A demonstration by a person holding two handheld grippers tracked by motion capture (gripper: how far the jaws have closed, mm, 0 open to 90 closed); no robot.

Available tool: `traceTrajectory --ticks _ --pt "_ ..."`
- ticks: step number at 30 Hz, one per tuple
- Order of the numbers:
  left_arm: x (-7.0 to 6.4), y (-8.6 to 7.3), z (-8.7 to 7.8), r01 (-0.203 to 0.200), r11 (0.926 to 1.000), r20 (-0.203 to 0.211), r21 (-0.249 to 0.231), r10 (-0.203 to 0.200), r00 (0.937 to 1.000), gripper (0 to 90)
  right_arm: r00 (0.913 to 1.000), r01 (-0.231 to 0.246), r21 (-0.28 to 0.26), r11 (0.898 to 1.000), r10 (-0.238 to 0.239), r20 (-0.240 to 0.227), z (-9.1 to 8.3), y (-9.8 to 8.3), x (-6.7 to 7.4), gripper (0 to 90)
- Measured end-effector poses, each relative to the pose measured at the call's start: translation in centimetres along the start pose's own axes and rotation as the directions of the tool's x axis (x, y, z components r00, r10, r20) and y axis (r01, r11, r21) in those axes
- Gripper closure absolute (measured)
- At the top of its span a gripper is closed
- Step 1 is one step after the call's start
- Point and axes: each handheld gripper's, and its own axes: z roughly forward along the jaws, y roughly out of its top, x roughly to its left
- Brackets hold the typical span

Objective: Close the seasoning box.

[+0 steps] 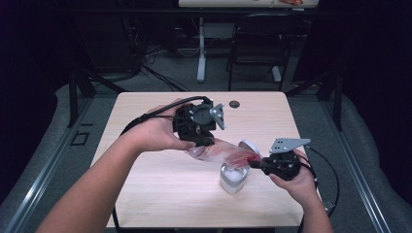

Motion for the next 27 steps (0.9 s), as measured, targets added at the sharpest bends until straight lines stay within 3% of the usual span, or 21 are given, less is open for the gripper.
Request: traceTrajectory --ticks 14,27 --pt "0.1 0.0 0.1 -0.003 1.0 0.003 0.004 0.003 1.0 82.2 1.0 0.001 0.007 1.0 -0.001 -0.007 -0.1 0.0 -0.1 88.6" --pt "0.5 -2.0 0.6 0.042 0.999 0.014 -0.018 -0.041 0.999 82.4 0.9997 0.023 0.002 1.0 -0.023 -0.01 -0.4 0.4 0.4 88.6"
